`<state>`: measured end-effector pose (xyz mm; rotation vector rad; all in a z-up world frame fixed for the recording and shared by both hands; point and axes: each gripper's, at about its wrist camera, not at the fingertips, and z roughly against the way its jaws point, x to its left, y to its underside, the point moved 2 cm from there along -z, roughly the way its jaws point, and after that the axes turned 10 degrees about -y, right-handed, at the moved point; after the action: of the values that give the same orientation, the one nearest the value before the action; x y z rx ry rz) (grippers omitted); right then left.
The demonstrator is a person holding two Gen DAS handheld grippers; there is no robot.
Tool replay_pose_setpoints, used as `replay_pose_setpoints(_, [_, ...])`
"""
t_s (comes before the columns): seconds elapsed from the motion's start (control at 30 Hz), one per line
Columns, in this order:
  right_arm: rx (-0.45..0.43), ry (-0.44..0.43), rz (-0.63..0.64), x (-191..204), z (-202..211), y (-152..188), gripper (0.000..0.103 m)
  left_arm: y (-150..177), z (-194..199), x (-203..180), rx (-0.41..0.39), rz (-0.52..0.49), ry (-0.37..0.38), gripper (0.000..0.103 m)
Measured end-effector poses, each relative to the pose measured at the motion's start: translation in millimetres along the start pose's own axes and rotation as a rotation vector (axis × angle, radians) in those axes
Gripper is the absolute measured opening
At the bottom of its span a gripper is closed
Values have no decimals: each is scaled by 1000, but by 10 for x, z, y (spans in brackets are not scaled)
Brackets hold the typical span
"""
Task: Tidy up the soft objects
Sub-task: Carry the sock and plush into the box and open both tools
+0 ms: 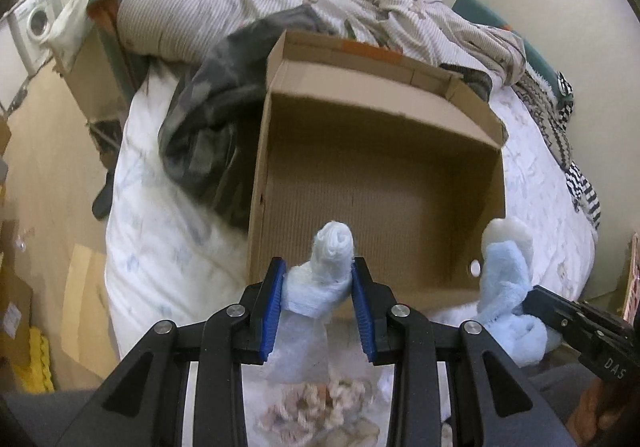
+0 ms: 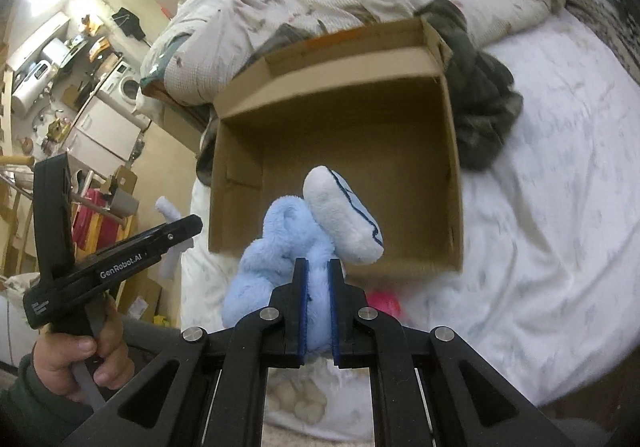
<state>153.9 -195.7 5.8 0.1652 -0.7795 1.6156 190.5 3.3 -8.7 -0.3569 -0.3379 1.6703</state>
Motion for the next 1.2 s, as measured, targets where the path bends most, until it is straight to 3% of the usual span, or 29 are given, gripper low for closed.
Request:
replay_pose_setpoints(0.2, [-30, 18, 1, -152, -249, -318, 10, -286, -299, -138, -11, -37, -32, 30])
replay_pose_setpoints(0.4, [-98, 44, -60, -487, -493, -444, 10, -355, -629, -248, -18, -72, -56, 30])
replay_pose_setpoints(0.7, [-16, 86, -87, -718, -898, -390, 10, -305, -1009, -380, 15, -99, -47, 30])
replay_pose_setpoints(1.2, [81, 137, -68, -719, -1183, -291, 11, -215, -1151, -371, 23, -95, -66, 30])
